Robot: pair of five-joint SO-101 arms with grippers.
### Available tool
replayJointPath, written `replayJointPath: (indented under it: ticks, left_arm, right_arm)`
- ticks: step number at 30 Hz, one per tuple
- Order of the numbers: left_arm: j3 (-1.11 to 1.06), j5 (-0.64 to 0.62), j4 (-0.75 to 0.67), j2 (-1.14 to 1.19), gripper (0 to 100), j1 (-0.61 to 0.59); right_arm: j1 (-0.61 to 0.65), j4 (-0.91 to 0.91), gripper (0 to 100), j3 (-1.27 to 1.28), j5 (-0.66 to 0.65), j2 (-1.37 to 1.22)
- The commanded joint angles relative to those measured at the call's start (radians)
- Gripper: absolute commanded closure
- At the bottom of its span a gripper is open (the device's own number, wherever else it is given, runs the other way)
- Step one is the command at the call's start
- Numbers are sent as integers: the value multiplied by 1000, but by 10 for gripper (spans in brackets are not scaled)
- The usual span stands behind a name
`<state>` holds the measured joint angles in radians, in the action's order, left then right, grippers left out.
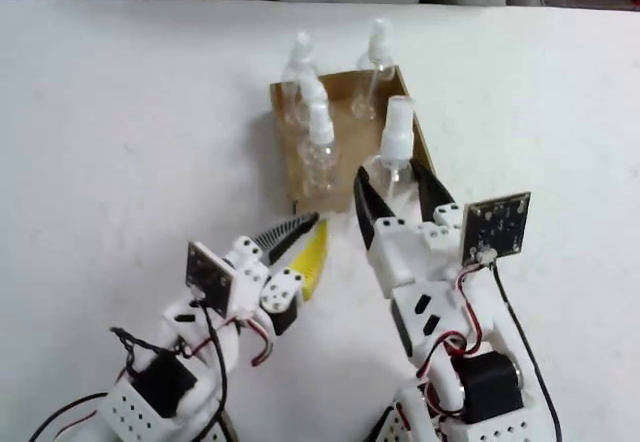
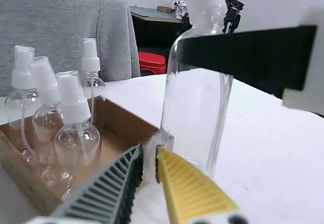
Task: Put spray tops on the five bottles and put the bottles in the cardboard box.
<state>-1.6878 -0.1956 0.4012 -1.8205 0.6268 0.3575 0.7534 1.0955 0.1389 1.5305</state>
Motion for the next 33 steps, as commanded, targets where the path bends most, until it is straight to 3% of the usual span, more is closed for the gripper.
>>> replayJointPath:
  ticks: [1, 8, 15, 22, 33]
  left_arm:
    - [60, 3, 5, -8, 985, 65]
    - [-5, 8, 5, -8, 980, 213]
    - [-5, 8, 2, -5, 980, 211]
    - [-5, 8, 3, -5, 980, 153]
    - [-5, 8, 3, -5, 980, 151]
  right_arm:
    - [-2, -62, 983, -9, -8, 4]
    - [71, -108, 983, 29, 0, -56]
    - [131, -61, 983, 12, 0, -59]
    - [133, 188, 983, -133, 0, -59]
    - [131, 213, 983, -146, 0, -59]
